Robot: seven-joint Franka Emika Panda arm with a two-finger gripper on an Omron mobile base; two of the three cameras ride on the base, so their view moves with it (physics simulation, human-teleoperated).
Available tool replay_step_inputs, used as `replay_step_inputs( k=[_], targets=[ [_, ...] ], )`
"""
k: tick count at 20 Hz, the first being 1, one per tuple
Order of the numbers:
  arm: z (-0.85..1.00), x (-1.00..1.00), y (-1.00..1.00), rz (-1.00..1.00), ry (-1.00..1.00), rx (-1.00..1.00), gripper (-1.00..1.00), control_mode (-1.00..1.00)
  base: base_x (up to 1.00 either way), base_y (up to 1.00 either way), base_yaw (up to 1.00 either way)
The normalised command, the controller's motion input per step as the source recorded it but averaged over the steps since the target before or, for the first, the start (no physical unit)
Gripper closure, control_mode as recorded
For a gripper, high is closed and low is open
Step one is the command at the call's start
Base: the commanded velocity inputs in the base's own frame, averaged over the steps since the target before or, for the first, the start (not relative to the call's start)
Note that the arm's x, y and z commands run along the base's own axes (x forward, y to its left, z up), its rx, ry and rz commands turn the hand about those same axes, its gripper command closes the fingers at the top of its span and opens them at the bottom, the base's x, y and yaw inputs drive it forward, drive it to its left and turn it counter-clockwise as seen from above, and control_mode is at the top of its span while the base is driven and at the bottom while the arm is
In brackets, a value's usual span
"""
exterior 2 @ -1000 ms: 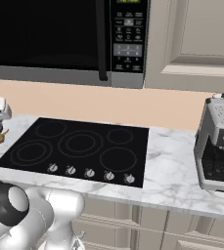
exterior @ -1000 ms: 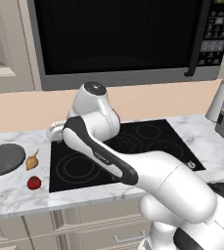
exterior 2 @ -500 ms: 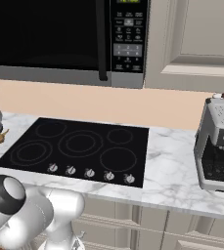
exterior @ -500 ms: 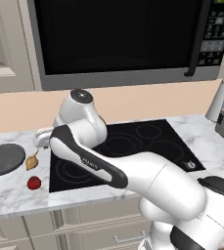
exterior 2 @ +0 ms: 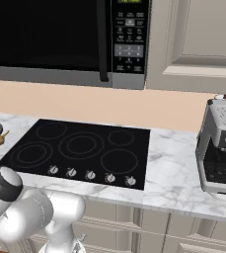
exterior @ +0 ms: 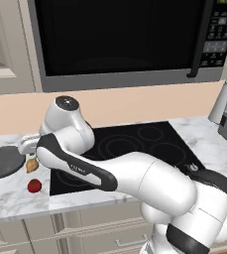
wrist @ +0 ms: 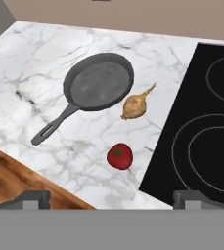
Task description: Place the pan on the center burner on the stove. Then place the tomato and the onion in the pan and turn on the center burner.
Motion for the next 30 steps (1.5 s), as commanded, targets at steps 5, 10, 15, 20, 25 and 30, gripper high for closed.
replay_step_inputs(
  k=[5,10,15,20,25,30],
  targets=[
    [-0.12,-0.06,0.34,0.0,0.01,0.01,-1.0,-1.0,0.0,0.0,0.0],
    [-0.13,-0.09,0.32,0.0,0.03,0.0,-1.0,-1.0,0.0,0.0,0.0],
    [-0.16,-0.06,0.32,0.0,0.05,0.0,-1.0,-1.0,0.0,0.0,0.0],
    [-0.19,-0.01,0.31,0.0,0.03,0.0,-1.0,-1.0,0.0,0.0,0.0],
    [-0.21,-0.02,0.28,0.0,0.03,0.0,-1.0,-1.0,0.0,0.0,0.0],
    [-0.24,-0.04,0.21,0.0,0.03,0.0,-1.0,-1.0,0.0,0.0,0.0]
  ],
)
